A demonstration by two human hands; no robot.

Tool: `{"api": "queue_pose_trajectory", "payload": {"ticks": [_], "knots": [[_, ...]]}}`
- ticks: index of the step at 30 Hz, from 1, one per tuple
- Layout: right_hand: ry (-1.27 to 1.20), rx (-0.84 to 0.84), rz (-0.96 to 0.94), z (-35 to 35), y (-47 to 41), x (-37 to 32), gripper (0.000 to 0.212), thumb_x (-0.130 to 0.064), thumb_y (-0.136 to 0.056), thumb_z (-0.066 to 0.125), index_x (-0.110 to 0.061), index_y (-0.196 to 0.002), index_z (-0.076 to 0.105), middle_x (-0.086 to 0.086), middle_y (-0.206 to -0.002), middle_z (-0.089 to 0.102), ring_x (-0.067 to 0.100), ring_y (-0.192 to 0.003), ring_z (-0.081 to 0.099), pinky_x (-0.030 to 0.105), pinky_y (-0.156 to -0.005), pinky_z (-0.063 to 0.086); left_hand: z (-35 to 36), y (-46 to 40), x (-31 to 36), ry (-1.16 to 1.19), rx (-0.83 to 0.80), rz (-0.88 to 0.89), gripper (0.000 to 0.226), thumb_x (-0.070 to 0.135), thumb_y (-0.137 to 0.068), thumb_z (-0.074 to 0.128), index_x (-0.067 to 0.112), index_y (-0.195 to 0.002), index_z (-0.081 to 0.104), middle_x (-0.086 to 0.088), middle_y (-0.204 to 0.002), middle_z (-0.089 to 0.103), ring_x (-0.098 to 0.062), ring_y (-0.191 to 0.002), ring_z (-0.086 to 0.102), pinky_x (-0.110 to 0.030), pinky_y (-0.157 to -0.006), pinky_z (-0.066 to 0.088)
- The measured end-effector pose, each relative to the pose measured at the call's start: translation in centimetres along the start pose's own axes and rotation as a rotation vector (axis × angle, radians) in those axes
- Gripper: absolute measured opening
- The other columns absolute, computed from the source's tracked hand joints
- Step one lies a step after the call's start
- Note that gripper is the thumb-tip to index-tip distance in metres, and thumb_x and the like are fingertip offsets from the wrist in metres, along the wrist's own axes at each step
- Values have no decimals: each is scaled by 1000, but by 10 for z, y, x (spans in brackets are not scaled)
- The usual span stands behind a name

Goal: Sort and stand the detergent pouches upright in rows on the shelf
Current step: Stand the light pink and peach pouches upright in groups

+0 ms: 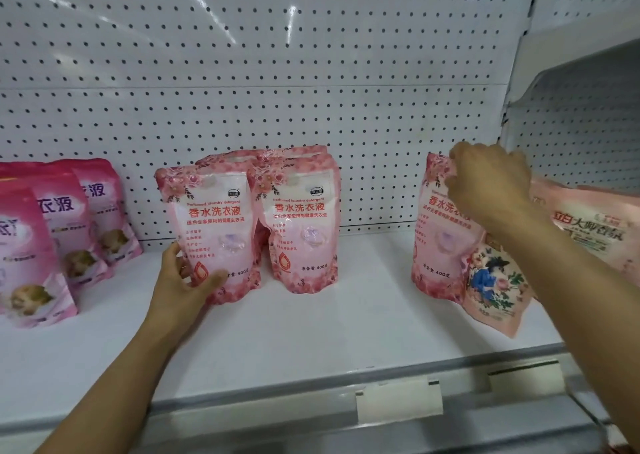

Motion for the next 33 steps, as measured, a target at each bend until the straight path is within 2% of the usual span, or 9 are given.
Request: {"api": "queue_pose_trajectory", "payload": {"ticks": [5,8,11,16,21,24,27,30,33], "knots": [[-233,26,-87,-16,3,-16,25,-6,-89,56,-15,-109,66,6,-99,72,30,-93,64,43,-97,39,-2,2,-4,-17,-34,-7,83,14,-81,79,23,-146,28,2,-121,54,-20,-106,59,-28,-77,53],[-474,-21,-206,-31,10,-29,17,-6,-88,61,-20,-94,71,-8,-83,68,19,-82,64,45,-93,48,-2,1,-5,-29,-43,-14,87,14,-79,80,24,-147,27,3,-121,53,-20,-108,59,-30,-81,54],[-656,-74,-301,-41,15,-48,16,-8,-85,68,-23,-83,71,-13,-74,66,8,-74,63,32,-80,50,-2,1,-7,-27,-46,-12,87,14,-79,81,24,-148,27,4,-121,55,-19,-109,60,-30,-84,54],[-940,-190,-415,-31,19,-103,13,-9,-83,71,-22,-82,72,-13,-78,70,-1,-74,63,14,-72,47,-4,-1,-11,-16,-49,-8,88,15,-78,82,25,-148,27,2,-125,57,-20,-112,61,-41,-94,55],[-1134,-128,-534,-21,24,-158,19,-8,-83,72,-27,-81,72,-21,-73,66,-9,-72,60,11,-75,44,-4,1,-8,4,-64,-5,87,20,-79,81,27,-148,27,7,-124,56,-12,-107,60,-15,-74,55],[-1191,-80,-532,-17,32,-175,12,-12,-83,73,-23,-88,74,-20,-77,65,-10,-73,57,10,-75,44,-4,2,-7,10,-63,-4,85,24,-79,80,29,-146,28,14,-120,55,-9,-105,59,-8,-67,52],[-1375,-6,-335,-7,46,-166,45,-17,-76,80,-31,-114,60,-8,-99,65,-1,-88,59,10,-78,46,-4,4,-6,-3,-66,-1,81,22,-81,79,28,-145,29,23,-109,54,0,-99,58,-4,-62,50],[-1512,-231,-77,29,82,-151,80,-19,-65,88,-37,-127,42,-13,-115,61,0,-94,66,20,-75,56,-3,4,-6,-4,-62,-7,81,19,-82,78,27,-145,29,25,-107,52,4,-96,56,-3,-61,49],[-1372,-655,-109,73,125,-155,78,-26,-55,91,-33,-122,52,-16,-112,69,2,-98,68,25,-77,59,-3,3,-7,-17,-59,-9,82,22,-81,78,27,-145,29,27,-106,52,-3,-98,58,-3,-63,49]]}}
Point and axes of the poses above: each hand's wrist, its own y-axis away from the middle knuckle, its own z-axis out of the palm, x = y × z, the point moved 2 cm from there along -y, towards the middle knuckle
